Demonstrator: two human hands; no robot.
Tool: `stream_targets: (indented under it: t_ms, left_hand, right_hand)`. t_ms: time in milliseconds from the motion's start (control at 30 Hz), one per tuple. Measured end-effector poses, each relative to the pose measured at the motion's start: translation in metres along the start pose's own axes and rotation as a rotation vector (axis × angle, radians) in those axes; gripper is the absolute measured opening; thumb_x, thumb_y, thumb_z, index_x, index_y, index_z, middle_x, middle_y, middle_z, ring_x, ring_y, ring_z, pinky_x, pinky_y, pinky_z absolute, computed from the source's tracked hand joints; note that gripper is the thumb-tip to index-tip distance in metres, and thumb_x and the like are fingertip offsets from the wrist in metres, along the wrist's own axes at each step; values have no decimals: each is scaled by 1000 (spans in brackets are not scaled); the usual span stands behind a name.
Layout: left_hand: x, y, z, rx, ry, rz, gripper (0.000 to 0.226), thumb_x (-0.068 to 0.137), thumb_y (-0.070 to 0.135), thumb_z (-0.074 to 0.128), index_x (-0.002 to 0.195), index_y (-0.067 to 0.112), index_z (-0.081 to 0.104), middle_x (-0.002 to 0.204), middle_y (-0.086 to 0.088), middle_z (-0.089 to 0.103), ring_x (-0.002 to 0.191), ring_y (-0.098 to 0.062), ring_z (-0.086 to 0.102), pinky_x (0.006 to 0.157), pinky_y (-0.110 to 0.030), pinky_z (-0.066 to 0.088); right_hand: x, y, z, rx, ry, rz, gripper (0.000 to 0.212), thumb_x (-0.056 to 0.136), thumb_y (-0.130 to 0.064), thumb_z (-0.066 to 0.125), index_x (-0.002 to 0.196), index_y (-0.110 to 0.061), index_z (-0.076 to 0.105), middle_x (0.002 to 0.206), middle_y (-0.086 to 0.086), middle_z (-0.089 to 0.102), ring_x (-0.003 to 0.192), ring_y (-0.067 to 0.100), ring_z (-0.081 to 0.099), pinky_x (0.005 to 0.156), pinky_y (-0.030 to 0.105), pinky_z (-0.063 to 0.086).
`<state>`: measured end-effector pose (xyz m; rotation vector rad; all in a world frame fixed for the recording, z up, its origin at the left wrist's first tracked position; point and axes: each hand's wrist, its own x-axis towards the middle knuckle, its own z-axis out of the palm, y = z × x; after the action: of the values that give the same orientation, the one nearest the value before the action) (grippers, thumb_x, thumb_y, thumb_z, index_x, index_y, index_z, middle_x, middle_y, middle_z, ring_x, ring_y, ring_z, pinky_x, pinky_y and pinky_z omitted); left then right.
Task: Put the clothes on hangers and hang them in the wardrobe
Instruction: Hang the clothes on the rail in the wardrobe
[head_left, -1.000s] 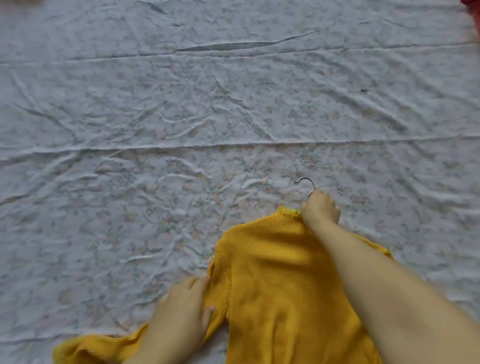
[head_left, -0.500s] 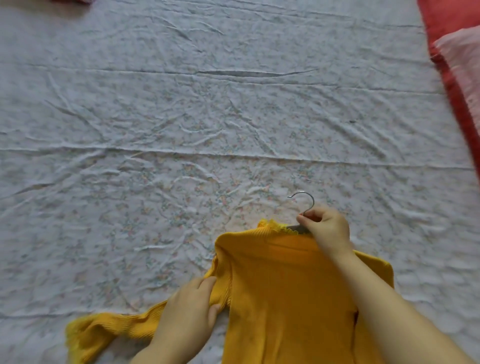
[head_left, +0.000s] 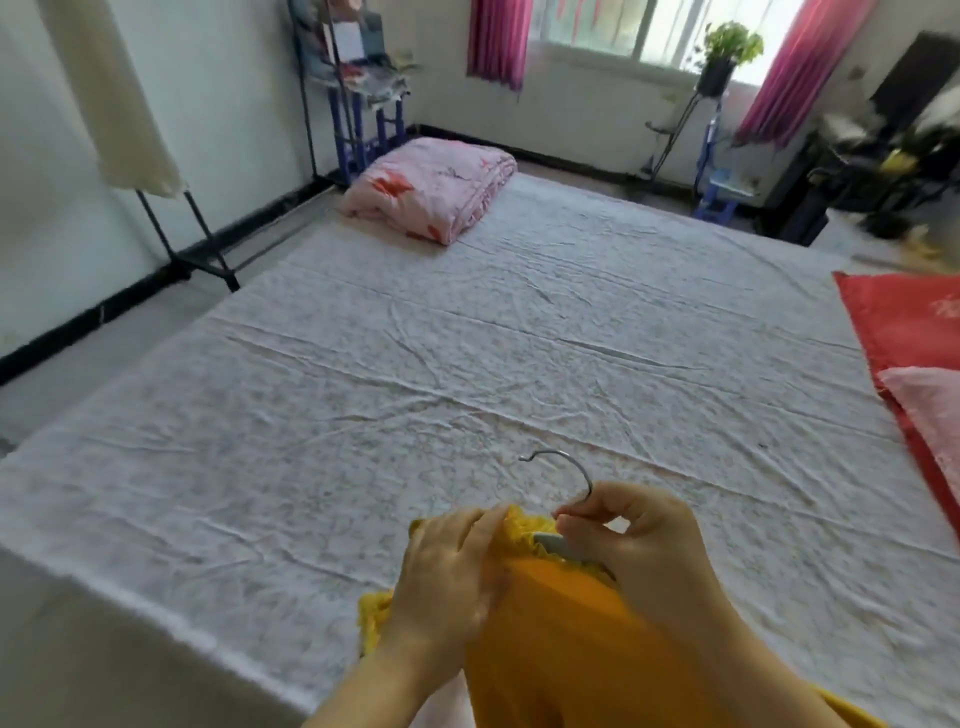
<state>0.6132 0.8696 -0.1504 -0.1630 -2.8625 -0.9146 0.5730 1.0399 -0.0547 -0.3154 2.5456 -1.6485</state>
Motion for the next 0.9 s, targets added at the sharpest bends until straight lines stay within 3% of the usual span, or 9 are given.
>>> stream_targets:
  t_ms: [100, 200, 300, 433, 533, 700, 767, 833, 900]
  left_hand:
    - [-41, -27, -79, 23, 228, 36, 44, 85, 42, 49, 126, 27, 53, 106, 6, 64, 99, -10, 49, 97, -44, 33]
    - [-86, -57, -154, 57, 443, 26, 35, 86, 32, 48, 116, 23, 62, 87, 4, 65, 83, -13, 54, 94, -44, 37]
    - [-131, -83, -223, 110, 618, -40, 30, 78, 22, 61, 107, 23, 67, 74, 3, 64, 66, -17, 59, 66, -36, 50]
    - [-187, -113, -300, 173, 809, -169, 28, 84, 32, 51, 105, 25, 68, 76, 8, 67, 69, -13, 61, 74, -27, 38]
    - [-225, -136, -348, 262, 900, -292, 26, 83, 35, 60, 106, 27, 68, 78, 10, 68, 72, -12, 61, 76, -32, 41]
    - [-292, -177, -420, 330, 1043, -484, 36, 71, 32, 70, 105, 21, 70, 85, 11, 69, 76, -10, 63, 74, -40, 51]
    - [-319, -193, -445, 363, 1117, -570, 41, 66, 24, 78, 105, 21, 69, 90, 17, 65, 79, 0, 58, 75, -34, 52]
    - [-346, -207, -466, 353, 1175, -660, 42, 67, 21, 79, 108, 26, 68, 90, 28, 57, 76, 16, 53, 78, -14, 46]
    - [-372, -217, -486, 325, 1239, -734, 42, 70, 20, 78, 107, 36, 65, 85, 36, 54, 79, 20, 54, 73, -1, 40]
  right_hand:
    - [-16, -75, 48, 26, -45, -110, 26, 68, 2, 75, 60, -23, 72, 65, -5, 70, 57, 0, 62, 51, 10, 46]
    - [-26, -137, 100, 29, -87, -220, 31, 70, -2, 75, 61, -31, 73, 67, -10, 71, 61, 0, 64, 55, 10, 48]
    - [-32, -189, 156, 50, -128, -319, 32, 74, -10, 74, 63, -40, 72, 70, -15, 71, 65, 1, 66, 58, 14, 51]
    - [-37, -245, 238, 68, -183, -447, 19, 77, -22, 70, 67, -37, 68, 69, -20, 69, 66, -2, 65, 61, 15, 43]
    - [-35, -273, 298, -35, -288, -574, 6, 80, -34, 65, 80, -40, 64, 83, -29, 67, 79, -5, 62, 66, 16, 43]
    - [-30, -305, 400, -168, -495, -782, 36, 88, -31, 60, 101, -60, 42, 95, -29, 52, 86, -10, 49, 65, 9, 34]
    - [-32, -324, 443, -181, -575, -923, 45, 88, -31, 59, 104, -66, 35, 97, -34, 47, 84, -16, 46, 62, 5, 35]
    - [-38, -347, 485, -169, -663, -1076, 53, 89, -30, 58, 111, -69, 30, 100, -37, 45, 85, -15, 49, 60, 6, 40]
    - [-48, -373, 522, -149, -726, -1232, 59, 90, -31, 56, 120, -69, 23, 98, -33, 45, 81, -8, 53, 58, 7, 43]
